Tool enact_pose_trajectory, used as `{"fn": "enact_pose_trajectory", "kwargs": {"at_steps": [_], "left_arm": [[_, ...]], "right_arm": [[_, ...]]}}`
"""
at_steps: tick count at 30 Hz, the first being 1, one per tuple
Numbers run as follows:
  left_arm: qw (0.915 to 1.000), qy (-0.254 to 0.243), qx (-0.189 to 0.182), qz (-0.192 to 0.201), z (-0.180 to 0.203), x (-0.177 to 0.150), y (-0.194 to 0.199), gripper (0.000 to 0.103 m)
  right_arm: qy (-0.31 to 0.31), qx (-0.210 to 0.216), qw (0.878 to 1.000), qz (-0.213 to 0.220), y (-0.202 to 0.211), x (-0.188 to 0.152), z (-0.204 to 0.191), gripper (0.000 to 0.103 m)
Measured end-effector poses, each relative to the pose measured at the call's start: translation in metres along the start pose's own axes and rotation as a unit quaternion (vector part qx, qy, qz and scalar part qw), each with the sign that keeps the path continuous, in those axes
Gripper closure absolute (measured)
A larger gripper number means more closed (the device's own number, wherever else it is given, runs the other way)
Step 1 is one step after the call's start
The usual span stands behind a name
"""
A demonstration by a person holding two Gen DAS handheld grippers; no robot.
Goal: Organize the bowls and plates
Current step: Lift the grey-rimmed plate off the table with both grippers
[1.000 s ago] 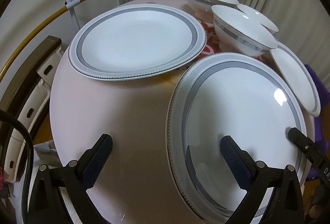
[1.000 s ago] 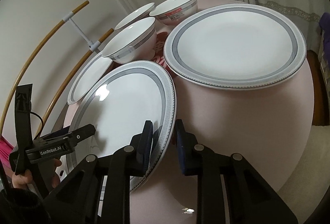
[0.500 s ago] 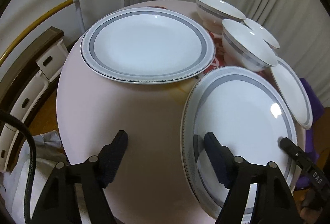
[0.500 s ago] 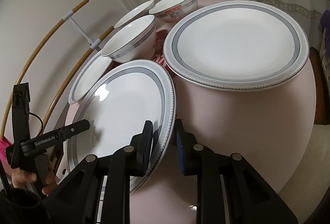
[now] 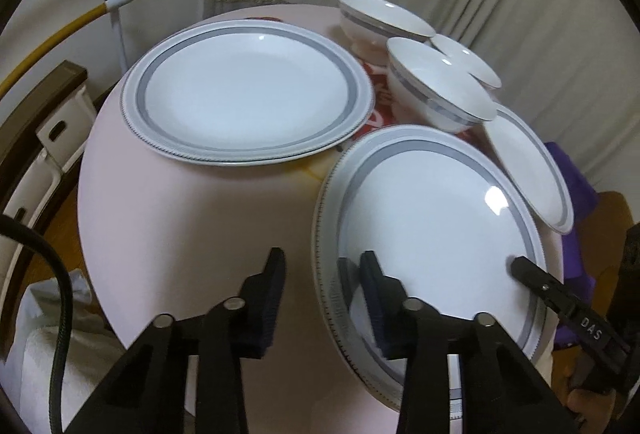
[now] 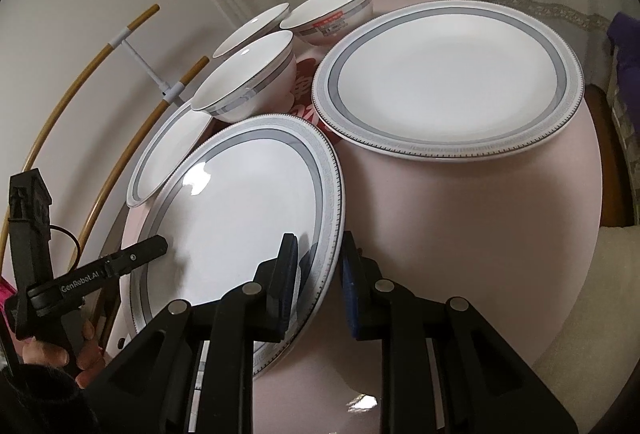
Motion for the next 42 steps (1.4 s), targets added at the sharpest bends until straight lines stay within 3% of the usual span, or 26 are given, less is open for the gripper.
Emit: {"fn": "enact_pose_trajectory", "kwargs": {"at_steps": [4, 23, 30, 42], "left_arm": [[0.9999, -0.009, -0.010, 0.002, 0.004, 0.001, 0.000, 0.083], [0.9986, -0.024, -0.043, 0.021, 0.002, 0.000, -0.002, 0.085], [0.9985, -0.029, -0.040, 0.022, 0.003, 0.001, 0.001, 0.086], [0.9977, -0.036, -0.032, 0.048, 0.004, 0.001, 0.019, 0.089]], "right_arm": [[-0.003, -0.002, 1.000, 0.003, 0.000, 0.000, -0.001, 0.087], [-0.013, -0.010, 1.000, 0.022, 0.002, -0.002, 0.000, 0.086], [-0.022, -0.014, 0.999, 0.025, 0.003, -0.002, 0.001, 0.086], [0.014, -0.024, 0.999, 0.025, 0.003, -0.006, -0.010, 0.084]]}}
Point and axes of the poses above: each gripper's, at about its wrist camera, not at the fingertips, and y roughly against the way its jaws point, z to its right, x to its top, the point moved 7 cm from there along -y, roughly the way its jaws point, and after that the axes turned 13 degrees about -y, right-handed, at the moved point
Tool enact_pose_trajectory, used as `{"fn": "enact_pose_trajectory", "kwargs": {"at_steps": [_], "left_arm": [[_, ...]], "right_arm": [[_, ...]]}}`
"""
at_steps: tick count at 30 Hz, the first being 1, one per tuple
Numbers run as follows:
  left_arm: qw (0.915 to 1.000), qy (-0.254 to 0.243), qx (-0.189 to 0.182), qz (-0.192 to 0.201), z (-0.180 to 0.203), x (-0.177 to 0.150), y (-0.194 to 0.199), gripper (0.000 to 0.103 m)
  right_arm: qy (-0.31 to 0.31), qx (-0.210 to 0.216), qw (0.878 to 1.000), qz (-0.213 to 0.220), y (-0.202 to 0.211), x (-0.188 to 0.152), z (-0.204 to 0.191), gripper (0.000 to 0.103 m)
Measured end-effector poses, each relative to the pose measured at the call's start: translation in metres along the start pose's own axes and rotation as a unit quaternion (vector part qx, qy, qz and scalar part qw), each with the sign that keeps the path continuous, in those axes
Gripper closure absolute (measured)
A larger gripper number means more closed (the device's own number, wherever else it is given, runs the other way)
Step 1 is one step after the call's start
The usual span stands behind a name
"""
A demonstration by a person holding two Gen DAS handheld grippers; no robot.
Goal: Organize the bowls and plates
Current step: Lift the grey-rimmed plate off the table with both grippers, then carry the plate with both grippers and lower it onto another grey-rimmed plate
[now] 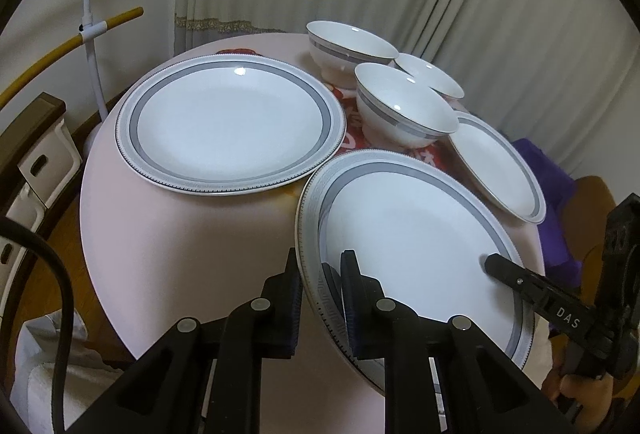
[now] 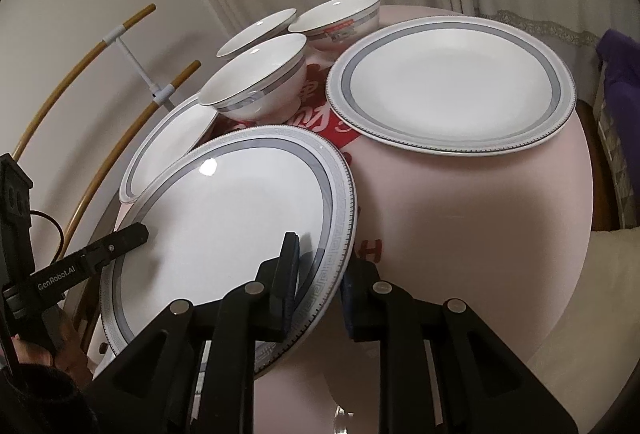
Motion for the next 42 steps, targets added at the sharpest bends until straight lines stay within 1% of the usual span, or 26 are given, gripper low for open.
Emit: {"fn": "enact_pose_trajectory", "kwargs": {"at_steps": [6, 12, 19, 27, 32, 37, 42], "left_arm": [[1.0000, -0.003, 0.003, 0.008, 0.000, 0.003, 0.006, 0.090], [0.9997, -0.005, 0.006, 0.021, 0.000, 0.005, 0.019, 0.090], [0.9989, -0.001, 0.022, 0.040, -0.010, 0.007, 0.041, 0.090], [0.9969, 0.015, 0.052, 0.057, -0.038, 0.003, 0.067, 0.090], [0.9956, 0.029, 0.067, 0.059, -0.063, 0.002, 0.073, 0.089], [0.9940, 0.047, 0.079, 0.059, -0.090, 0.001, 0.074, 0.089], [0.9930, 0.060, 0.085, 0.056, -0.109, 0.004, 0.064, 0.089]], "right_arm": [[0.003, 0.000, 1.000, -0.003, 0.001, -0.001, -0.003, 0.084], [0.007, 0.005, 1.000, 0.004, 0.008, 0.001, -0.009, 0.084], [0.019, 0.016, 1.000, 0.010, 0.015, 0.003, -0.028, 0.084], [0.036, 0.038, 0.999, 0.005, 0.006, 0.003, -0.064, 0.084], [0.049, 0.047, 0.998, -0.002, -0.007, 0.004, -0.090, 0.084], [0.061, 0.051, 0.997, -0.009, -0.026, 0.005, -0.113, 0.084], [0.071, 0.053, 0.996, -0.018, -0.049, 0.009, -0.135, 0.084]]}}
Point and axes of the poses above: each gripper's, at about its wrist camera, not at the fingertips, and y roughly against the way its jaws point, z to its right, x to its top, the point moved 7 cm from there along -y, roughly the way its jaws point, and after that the axes turned 13 degrees about -y, right-handed, at the moved point
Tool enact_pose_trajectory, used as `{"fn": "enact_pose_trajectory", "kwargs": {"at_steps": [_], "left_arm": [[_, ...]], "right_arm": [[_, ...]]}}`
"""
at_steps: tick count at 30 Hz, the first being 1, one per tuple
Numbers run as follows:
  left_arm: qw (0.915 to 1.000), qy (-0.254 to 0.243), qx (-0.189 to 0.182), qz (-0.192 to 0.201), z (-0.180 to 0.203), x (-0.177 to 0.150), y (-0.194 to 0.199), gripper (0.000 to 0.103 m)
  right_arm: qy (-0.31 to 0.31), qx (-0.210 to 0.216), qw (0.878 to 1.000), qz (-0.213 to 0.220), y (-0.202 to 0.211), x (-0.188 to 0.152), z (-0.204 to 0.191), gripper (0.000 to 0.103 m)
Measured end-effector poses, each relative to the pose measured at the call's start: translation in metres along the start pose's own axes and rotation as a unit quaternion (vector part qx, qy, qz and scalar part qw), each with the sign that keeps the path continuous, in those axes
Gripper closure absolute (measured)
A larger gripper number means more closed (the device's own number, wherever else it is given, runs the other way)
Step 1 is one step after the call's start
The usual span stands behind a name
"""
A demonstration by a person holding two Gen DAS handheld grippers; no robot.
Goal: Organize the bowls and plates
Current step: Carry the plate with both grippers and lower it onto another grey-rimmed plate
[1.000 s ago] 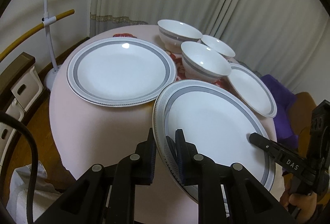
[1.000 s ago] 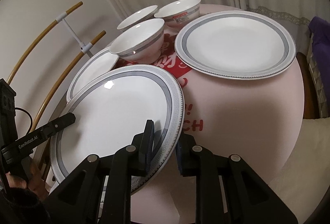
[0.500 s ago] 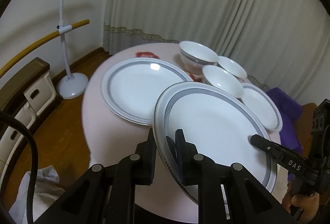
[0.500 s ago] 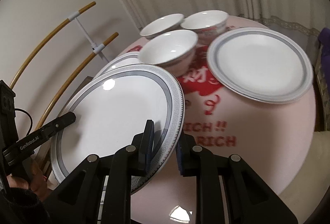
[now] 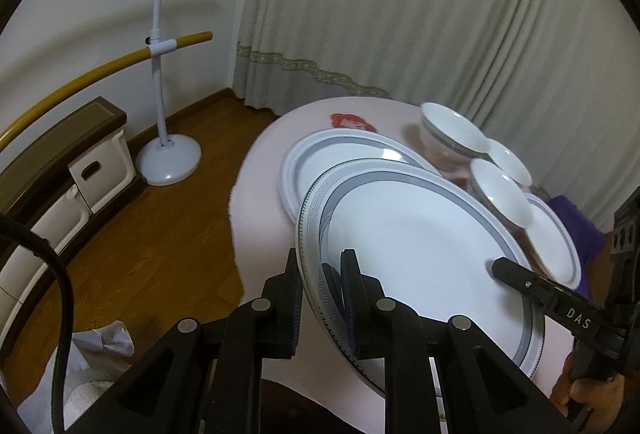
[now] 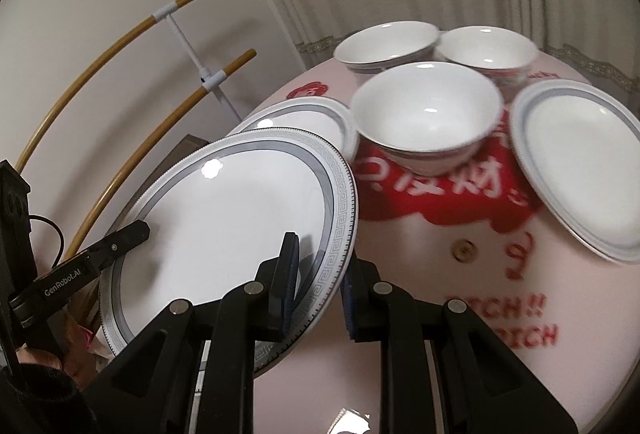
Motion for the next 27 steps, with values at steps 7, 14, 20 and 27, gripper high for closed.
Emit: {"fn": "enact_pose_trajectory", "kwargs": {"at_steps": [7, 14, 20, 27], "left_arm": [[0.9999, 0.007, 0.004, -0.005, -0.014, 0.018, -0.031, 0.089], [0.9999, 0.006, -0.003, -0.013, -0.020, 0.030, -0.066, 0.088], [0.9998, 0.010, -0.008, -0.014, -0.025, 0.032, -0.082, 0.088], [0.9998, 0.009, -0.010, -0.016, -0.022, 0.033, -0.092, 0.087]], "right_arm": [[0.005, -0.002, 1.000, -0.006, -0.027, 0.012, -0.012, 0.084], [0.000, -0.015, 1.000, -0.003, -0.043, 0.020, -0.010, 0.084], [0.000, -0.029, 1.000, 0.005, -0.048, 0.028, -0.009, 0.084], [0.000, -0.048, 0.999, 0.012, -0.049, 0.029, -0.014, 0.084]]}}
Point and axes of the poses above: each gripper's, at about its wrist camera, not at the fingertips, and y roughly against the way its jaws point, z to its right, x to its top, the point moved 7 cm from there along -y, roughly the way its jaws point, and after that the axes turned 13 degrees about -y, right-handed, at the moved point
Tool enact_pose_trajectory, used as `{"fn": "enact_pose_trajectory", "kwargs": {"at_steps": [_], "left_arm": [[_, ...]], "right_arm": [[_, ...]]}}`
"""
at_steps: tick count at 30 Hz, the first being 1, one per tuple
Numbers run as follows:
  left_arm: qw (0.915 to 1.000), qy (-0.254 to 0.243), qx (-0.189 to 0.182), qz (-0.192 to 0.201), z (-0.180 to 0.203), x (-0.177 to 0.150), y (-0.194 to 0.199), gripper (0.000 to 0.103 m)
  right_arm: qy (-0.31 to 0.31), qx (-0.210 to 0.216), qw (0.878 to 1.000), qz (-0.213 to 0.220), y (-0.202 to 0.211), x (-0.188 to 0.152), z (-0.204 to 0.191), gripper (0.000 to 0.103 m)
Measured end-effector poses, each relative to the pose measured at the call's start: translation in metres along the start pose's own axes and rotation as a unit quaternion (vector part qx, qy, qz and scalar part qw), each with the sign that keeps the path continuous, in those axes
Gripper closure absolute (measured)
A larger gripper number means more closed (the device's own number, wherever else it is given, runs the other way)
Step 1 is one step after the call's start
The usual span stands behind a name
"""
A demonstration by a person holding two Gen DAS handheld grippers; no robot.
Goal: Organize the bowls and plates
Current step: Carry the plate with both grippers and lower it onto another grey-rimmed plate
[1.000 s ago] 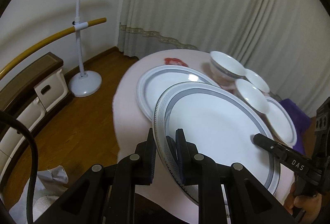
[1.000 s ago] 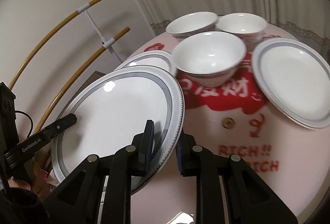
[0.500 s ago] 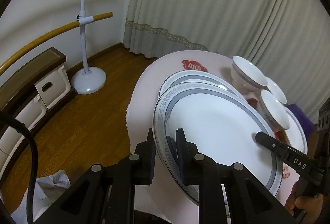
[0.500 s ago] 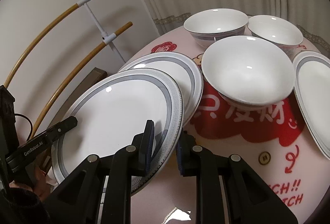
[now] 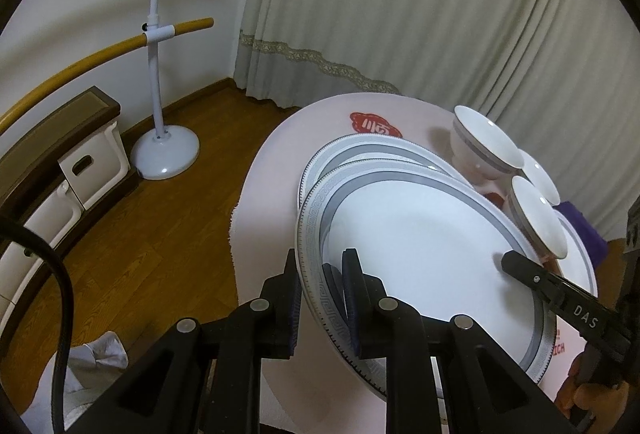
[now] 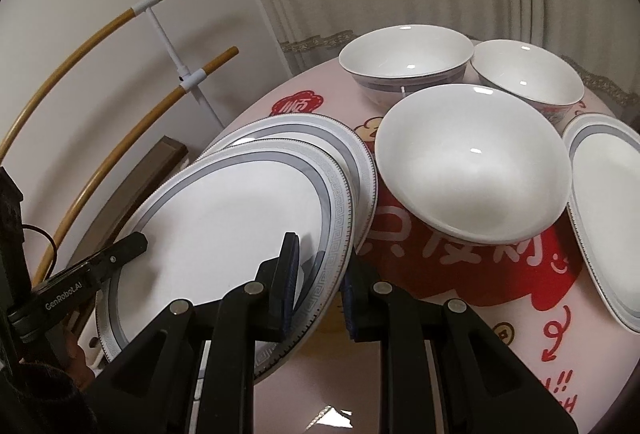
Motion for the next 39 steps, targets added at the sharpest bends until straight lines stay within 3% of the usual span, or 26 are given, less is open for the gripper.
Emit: {"fn": "enact_pose_trajectory", "kwargs": {"at_steps": [29, 39], "left_arm": [[1.0000, -0.007, 0.002, -0.003, 0.001, 0.000, -0.007, 0.087], [1.0000, -0.008, -0.003, 0.002, -0.001, 0.002, -0.003, 0.086]], "right_arm": [[-0.024, -0.043, 0.999, 0.015, -0.012, 0.007, 0.008, 0.083], [-0.027, -0.053, 0.998, 0.017, -0.018, 0.002, 0.008, 0.076]]}}
Point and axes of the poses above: each gripper's, at about its wrist camera, not at the fingertips, and y roughly against the way its jaws point, z to its right, x to its top, the point moved 7 cm from there along -y, roughly the way its jaws point, and after that the axes turned 13 degrees about -y, right-handed, at the moved point
